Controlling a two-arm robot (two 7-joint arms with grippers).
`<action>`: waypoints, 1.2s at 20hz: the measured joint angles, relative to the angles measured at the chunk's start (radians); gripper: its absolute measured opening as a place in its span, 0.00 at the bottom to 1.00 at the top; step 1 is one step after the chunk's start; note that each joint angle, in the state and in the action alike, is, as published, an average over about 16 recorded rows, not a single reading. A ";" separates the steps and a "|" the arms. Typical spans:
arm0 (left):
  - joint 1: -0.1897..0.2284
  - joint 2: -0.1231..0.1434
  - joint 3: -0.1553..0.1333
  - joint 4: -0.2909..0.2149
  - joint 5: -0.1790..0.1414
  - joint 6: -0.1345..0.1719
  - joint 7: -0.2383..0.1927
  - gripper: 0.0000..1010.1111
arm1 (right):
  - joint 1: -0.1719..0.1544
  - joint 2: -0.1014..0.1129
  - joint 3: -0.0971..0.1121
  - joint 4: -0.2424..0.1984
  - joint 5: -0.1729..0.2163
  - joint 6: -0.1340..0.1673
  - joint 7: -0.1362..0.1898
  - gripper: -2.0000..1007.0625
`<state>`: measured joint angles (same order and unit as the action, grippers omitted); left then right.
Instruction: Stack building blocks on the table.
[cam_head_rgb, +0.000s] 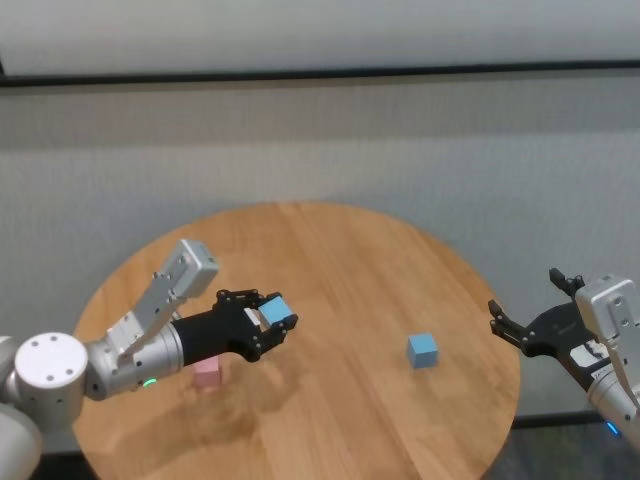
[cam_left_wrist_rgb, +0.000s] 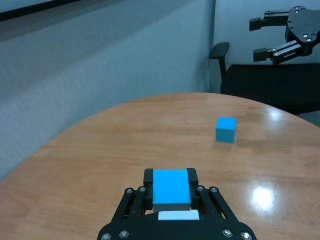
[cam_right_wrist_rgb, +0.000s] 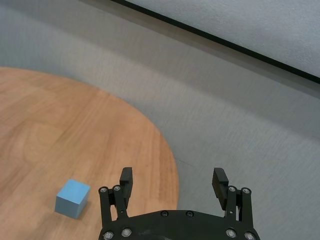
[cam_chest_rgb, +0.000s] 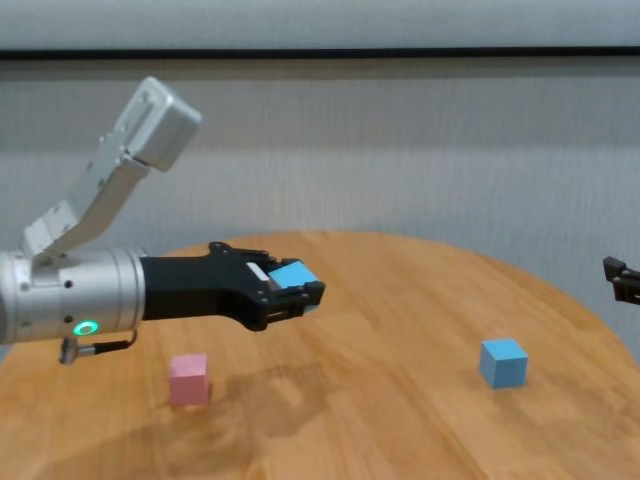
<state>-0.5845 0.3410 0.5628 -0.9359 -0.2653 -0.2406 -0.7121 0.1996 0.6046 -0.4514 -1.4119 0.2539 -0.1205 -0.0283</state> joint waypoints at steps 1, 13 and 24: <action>-0.005 -0.007 0.001 0.005 0.004 0.003 0.002 0.39 | 0.000 0.000 0.000 0.000 0.000 0.000 0.000 1.00; -0.023 -0.060 0.006 0.013 0.023 0.053 0.023 0.39 | 0.000 0.000 0.000 0.000 0.000 0.000 0.000 1.00; -0.051 -0.115 0.005 0.093 0.043 0.074 0.060 0.39 | 0.000 0.000 0.000 0.000 0.000 0.000 0.000 1.00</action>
<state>-0.6357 0.2256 0.5676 -0.8432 -0.2225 -0.1669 -0.6521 0.1996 0.6046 -0.4514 -1.4119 0.2539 -0.1205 -0.0283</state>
